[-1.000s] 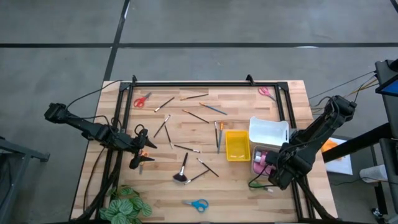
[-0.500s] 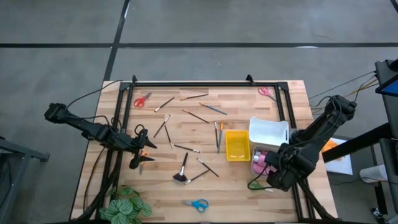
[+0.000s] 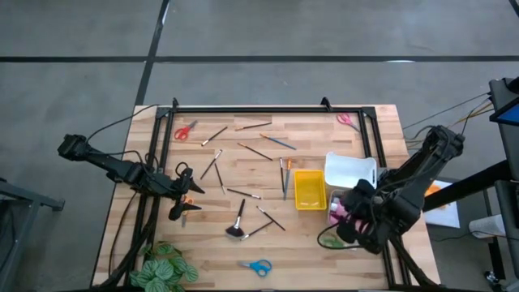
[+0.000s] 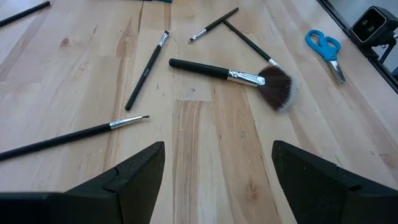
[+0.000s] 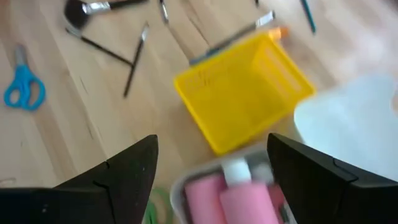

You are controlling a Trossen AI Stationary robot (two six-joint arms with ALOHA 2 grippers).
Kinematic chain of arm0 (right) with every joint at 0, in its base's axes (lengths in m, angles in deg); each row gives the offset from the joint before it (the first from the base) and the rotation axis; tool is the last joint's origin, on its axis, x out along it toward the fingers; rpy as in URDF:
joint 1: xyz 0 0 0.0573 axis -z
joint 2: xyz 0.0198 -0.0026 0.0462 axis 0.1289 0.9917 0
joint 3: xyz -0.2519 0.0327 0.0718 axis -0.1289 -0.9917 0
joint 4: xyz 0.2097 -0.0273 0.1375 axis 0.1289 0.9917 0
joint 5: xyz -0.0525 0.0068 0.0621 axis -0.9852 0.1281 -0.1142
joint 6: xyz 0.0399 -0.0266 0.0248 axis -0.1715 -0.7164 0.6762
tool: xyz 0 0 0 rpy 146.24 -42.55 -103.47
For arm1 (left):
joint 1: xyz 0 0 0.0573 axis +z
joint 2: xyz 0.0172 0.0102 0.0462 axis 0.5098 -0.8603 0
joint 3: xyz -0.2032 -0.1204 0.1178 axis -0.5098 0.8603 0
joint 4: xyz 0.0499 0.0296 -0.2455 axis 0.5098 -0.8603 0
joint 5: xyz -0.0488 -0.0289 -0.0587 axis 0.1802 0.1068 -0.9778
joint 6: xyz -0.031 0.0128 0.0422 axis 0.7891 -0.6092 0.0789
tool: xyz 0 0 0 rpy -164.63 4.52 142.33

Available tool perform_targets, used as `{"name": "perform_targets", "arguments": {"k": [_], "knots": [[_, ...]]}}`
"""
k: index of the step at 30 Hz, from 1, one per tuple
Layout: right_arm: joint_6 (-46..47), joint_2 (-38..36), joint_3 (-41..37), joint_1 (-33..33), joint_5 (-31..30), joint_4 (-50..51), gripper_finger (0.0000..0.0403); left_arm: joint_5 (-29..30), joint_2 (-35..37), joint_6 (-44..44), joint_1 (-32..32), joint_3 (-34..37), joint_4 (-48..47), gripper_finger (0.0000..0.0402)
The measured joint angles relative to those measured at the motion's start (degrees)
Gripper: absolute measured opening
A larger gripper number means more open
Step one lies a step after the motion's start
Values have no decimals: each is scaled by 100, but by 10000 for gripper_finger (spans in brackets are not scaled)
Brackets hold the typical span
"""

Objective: Pick & Place Paint Supplies
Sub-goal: Put the blue paint brush into the white bin

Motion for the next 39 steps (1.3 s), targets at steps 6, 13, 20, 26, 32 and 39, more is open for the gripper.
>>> {"name": "perform_targets", "arguments": {"k": [6,13,20,26,32,39], "knots": [[-1566,209,43,536,-286,-914,297,-1,0,0,0,0,-4,300],[-3674,185,-286,1789,-154,-2241,297,0,-1,0,0,0,-7,300],[-5276,184,-666,3265,730,-3173,297,1,0,0,0,0,-9,300],[-5927,183,-835,4411,1332,-3609,297,1,0,0,-2,0,-9,300],[-5815,185,-838,4798,1638,-3642,297,1,0,0,0,0,-11,300],[-5921,187,-871,4794,1629,-4177,297,0,0,0,-1,0,-11,300]]}}
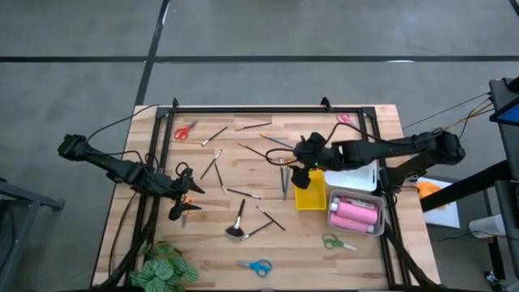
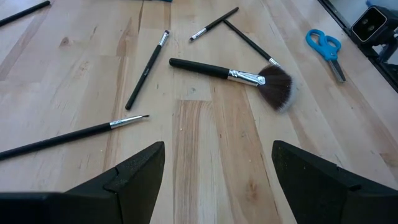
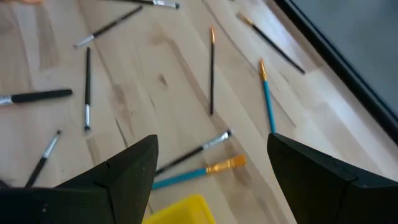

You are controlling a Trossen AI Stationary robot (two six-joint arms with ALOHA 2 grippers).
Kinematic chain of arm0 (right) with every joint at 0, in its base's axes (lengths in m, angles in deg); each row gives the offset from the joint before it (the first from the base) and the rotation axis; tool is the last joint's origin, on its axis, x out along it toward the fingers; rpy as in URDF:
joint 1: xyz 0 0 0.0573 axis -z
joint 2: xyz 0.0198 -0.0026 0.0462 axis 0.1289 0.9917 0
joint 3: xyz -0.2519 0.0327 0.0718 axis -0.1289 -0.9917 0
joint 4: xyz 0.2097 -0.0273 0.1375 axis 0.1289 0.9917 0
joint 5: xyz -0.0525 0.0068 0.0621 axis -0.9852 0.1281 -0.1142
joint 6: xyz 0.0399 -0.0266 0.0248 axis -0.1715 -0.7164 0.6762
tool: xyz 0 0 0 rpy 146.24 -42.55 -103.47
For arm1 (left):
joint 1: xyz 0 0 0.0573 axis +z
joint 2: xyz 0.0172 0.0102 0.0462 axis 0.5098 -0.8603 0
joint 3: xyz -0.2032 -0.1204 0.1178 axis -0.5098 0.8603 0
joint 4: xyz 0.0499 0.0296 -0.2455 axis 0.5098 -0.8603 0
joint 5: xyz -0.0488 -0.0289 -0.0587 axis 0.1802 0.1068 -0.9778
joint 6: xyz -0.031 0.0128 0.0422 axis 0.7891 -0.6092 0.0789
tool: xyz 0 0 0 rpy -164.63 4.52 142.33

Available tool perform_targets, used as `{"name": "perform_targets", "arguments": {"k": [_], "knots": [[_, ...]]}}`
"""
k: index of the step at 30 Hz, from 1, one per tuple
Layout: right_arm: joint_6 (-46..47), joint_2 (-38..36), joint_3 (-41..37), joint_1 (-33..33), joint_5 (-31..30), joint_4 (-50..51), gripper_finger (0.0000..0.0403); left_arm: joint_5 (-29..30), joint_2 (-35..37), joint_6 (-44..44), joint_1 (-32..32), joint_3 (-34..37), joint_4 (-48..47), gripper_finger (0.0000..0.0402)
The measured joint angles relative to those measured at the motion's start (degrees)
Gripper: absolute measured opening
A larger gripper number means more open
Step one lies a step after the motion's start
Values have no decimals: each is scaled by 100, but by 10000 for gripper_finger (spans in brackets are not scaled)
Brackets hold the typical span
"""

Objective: Pick & Place Paint Supplies
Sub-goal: Put the blue paint brush into the white bin

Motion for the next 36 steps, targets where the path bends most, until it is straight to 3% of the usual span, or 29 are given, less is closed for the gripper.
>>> {"name": "perform_targets", "arguments": {"k": [7,12,21,26,36], "knots": [[-632,65,-76,462,151,-803,297,1,-1,0,-1,0,-2,300],[-882,391,-82,1289,730,-794,297,1,0,0,0,0,-4,300],[-1564,1608,12,2608,1841,-1181,297,1,-2,0,-1,0,-7,300],[-1856,2160,351,2894,1813,-1204,297,1,-2,0,0,0,-15,300],[-2081,2874,877,2874,1838,-1007,297,1,-2,0,-1,0,-23,300]]}}
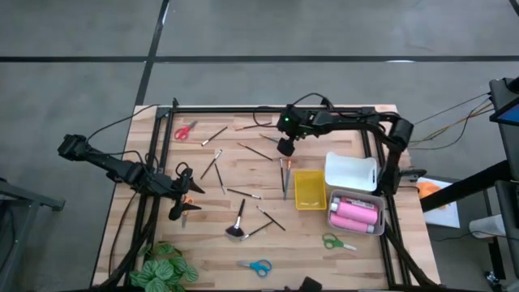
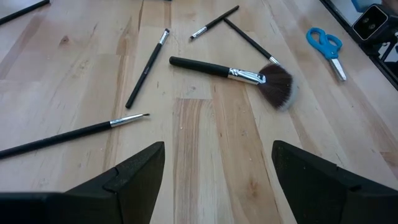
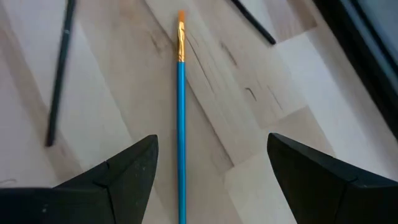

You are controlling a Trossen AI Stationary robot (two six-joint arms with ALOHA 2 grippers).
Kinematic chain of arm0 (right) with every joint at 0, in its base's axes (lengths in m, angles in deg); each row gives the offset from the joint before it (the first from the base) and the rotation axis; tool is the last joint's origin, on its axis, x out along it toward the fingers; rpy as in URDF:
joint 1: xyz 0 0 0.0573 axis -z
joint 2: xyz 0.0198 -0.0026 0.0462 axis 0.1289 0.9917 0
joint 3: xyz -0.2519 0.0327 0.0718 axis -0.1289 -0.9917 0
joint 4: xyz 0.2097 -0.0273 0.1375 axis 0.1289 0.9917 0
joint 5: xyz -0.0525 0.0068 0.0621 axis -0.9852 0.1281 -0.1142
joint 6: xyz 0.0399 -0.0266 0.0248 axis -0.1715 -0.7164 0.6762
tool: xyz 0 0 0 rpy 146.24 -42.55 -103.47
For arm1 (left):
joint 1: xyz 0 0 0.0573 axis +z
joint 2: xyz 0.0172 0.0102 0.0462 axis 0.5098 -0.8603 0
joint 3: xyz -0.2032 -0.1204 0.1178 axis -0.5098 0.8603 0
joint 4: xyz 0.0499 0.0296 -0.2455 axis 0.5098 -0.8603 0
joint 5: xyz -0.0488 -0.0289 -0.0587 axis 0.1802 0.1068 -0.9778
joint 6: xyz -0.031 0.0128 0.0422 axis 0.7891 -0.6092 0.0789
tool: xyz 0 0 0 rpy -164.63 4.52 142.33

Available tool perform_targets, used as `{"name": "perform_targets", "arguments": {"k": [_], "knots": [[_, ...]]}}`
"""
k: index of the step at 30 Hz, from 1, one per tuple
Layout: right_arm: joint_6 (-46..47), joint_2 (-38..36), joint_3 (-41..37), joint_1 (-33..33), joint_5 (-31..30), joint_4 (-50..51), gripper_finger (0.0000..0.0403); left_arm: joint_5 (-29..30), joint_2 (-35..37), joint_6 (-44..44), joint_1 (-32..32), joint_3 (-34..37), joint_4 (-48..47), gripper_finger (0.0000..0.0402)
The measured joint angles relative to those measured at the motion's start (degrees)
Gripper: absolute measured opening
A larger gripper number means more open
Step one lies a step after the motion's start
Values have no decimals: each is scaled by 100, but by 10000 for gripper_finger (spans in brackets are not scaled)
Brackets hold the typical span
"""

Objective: Pick & Place Paint Supplies
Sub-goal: Put the blue paint brush into the white bin

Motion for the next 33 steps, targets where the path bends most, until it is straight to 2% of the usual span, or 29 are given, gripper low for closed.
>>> {"name": "perform_targets", "arguments": {"k": [20,33], "knots": [[74,627,6,8,-7,-31,297,-2,0,0,0,0,-1,300],[223,550,-5,20,245,68,297,0,0,0,0,0,-1,300]]}}
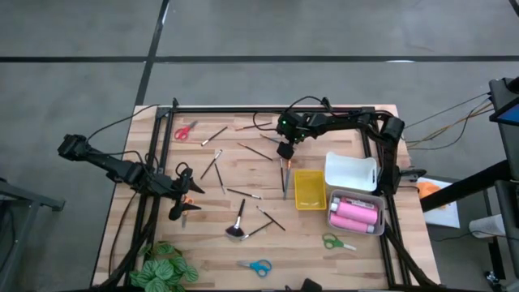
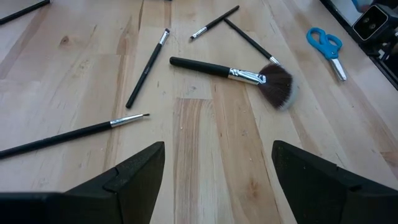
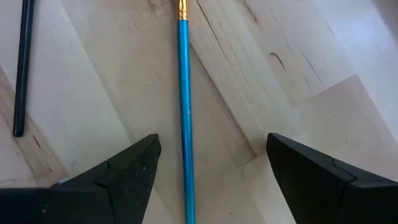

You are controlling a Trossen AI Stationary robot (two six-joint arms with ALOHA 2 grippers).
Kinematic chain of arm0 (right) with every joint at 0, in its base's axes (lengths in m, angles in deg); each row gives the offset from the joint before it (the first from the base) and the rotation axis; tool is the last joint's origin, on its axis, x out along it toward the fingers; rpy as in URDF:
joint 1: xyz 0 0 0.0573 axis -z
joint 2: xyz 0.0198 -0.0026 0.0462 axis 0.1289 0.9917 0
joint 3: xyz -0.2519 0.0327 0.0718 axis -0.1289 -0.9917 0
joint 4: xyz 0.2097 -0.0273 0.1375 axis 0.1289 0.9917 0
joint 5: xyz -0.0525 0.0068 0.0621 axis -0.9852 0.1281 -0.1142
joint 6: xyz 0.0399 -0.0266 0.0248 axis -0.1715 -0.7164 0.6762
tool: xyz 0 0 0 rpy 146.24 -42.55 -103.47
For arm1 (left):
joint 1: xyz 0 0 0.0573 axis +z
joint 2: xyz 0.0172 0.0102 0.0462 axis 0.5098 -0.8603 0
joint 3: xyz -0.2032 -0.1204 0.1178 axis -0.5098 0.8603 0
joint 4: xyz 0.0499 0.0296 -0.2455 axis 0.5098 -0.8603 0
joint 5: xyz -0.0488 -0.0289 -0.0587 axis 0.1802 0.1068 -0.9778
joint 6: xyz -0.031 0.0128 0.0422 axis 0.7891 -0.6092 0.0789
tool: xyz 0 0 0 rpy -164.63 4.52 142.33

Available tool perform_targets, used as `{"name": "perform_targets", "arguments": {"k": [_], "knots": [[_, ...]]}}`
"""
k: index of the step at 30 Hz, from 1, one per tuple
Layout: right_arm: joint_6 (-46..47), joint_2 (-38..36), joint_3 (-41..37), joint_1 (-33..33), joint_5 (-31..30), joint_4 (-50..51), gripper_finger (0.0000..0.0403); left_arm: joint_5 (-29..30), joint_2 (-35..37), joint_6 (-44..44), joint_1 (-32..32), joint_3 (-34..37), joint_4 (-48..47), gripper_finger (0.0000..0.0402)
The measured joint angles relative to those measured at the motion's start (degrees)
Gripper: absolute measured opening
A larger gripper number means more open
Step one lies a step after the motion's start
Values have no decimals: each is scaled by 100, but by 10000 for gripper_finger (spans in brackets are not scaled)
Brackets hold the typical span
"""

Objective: Pick & Place Paint Supplies
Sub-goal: Put the blue paint brush into the white bin

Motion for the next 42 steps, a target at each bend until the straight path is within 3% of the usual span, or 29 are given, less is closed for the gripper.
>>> {"name": "perform_targets", "arguments": {"k": [5,22,42], "knots": [[-4,7,0,-4,73,30,264,-1,2,0,0,0,-2,300],[-59,7,-11,-13,378,67,18,1,2,0,0,0,-2,300],[103,-135,-38,-85,339,104,18,-1,1,0,1,0,-2,300]]}}
